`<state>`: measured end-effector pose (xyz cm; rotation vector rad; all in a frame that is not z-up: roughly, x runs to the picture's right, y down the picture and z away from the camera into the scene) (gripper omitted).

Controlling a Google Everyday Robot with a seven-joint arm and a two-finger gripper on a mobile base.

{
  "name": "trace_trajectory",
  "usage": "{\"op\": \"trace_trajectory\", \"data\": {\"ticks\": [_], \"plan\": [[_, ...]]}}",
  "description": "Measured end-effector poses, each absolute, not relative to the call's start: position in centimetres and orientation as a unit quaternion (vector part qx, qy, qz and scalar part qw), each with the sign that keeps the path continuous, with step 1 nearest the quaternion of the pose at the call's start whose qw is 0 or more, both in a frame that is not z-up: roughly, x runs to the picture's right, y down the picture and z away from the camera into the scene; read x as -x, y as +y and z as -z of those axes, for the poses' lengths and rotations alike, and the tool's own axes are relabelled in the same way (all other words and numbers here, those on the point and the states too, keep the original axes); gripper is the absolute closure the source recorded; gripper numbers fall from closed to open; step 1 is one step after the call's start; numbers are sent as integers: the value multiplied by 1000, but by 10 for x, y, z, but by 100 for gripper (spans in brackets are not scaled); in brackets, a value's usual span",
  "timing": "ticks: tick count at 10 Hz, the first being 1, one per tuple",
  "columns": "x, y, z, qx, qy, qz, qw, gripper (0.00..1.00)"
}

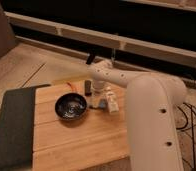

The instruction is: Place the white sponge in the ceramic cup

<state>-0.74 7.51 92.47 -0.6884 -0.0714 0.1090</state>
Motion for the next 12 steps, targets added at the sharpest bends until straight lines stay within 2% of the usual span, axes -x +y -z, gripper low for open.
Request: {"op": "trace_trajectory", "data": {"ticks": [2, 3, 6, 7, 9, 10, 12], "plan": [[11, 83, -929, 349, -33, -49, 935, 35], [11, 87, -932, 356, -30, -51, 933, 39], [8, 95, -935, 368, -23, -60, 928, 67], [7, 97, -936, 372, -21, -63, 926, 80], [5, 97, -936, 373, -18, -71, 925, 97], [3, 92, -935, 370, -17, -81, 925, 100], [0, 69, -926, 347, -27, -122, 929, 100]]}}
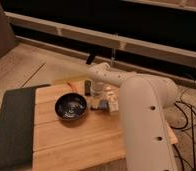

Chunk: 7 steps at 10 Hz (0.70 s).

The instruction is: Place the white sponge in the ceramic cup

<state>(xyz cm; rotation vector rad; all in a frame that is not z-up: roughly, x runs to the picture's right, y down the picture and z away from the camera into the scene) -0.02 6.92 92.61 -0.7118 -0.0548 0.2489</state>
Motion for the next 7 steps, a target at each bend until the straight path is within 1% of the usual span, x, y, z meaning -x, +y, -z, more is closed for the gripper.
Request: {"op": "trace_trajectory", "data": {"ticks": [3, 4, 7], "plan": [[-15, 24, -903, 299, -43, -213, 929, 100], [-21, -1, -892, 273, -50, -237, 931, 100], [-20, -5, -889, 269, -52, -240, 931, 100]]}}
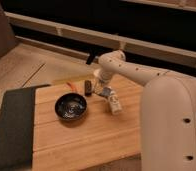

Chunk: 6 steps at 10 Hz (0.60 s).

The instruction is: Place the white sponge in the ceramic cup

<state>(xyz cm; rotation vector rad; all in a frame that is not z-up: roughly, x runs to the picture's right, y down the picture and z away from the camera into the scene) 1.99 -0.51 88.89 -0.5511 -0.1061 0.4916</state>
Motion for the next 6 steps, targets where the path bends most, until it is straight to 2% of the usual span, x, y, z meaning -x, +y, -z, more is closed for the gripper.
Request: {"op": "trace_trajectory", "data": {"ticks": [4, 6], "plan": [[-18, -3, -896, 271, -52, -250, 928, 100], [-23, -19, -911, 258, -53, -264, 928, 100]]}}
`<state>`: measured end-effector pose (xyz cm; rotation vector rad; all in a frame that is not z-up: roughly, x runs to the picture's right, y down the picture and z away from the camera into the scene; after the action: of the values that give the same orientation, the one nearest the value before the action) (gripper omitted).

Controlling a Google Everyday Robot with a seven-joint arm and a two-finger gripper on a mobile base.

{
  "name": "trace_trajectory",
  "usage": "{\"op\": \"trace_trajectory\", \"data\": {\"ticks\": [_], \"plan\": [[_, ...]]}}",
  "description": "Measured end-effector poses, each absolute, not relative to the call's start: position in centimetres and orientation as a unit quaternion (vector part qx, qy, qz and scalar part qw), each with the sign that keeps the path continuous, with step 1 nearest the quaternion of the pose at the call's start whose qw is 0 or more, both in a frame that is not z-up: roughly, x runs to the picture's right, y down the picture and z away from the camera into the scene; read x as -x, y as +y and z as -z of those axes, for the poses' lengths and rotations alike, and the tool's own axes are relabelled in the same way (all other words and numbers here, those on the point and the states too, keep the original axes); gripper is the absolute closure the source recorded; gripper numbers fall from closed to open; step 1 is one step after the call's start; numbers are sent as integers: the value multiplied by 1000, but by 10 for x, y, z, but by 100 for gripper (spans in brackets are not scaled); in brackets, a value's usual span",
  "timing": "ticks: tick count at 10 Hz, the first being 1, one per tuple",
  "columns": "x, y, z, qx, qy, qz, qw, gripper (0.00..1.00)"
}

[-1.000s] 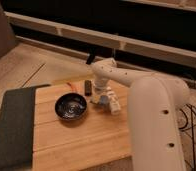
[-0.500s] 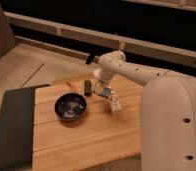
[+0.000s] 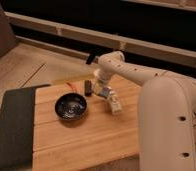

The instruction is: Place the white sponge in the ceramic cup

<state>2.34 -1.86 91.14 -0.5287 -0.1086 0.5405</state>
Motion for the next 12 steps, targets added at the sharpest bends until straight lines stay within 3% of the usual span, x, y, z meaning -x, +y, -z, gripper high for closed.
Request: {"op": "trace_trajectory", "data": {"ticks": [4, 8, 12], "plan": [[-25, -65, -935, 225, -62, -243, 942, 100], [-28, -67, -934, 223, -59, -241, 943, 100], [-34, -106, -898, 178, -31, -236, 955, 100]]}}
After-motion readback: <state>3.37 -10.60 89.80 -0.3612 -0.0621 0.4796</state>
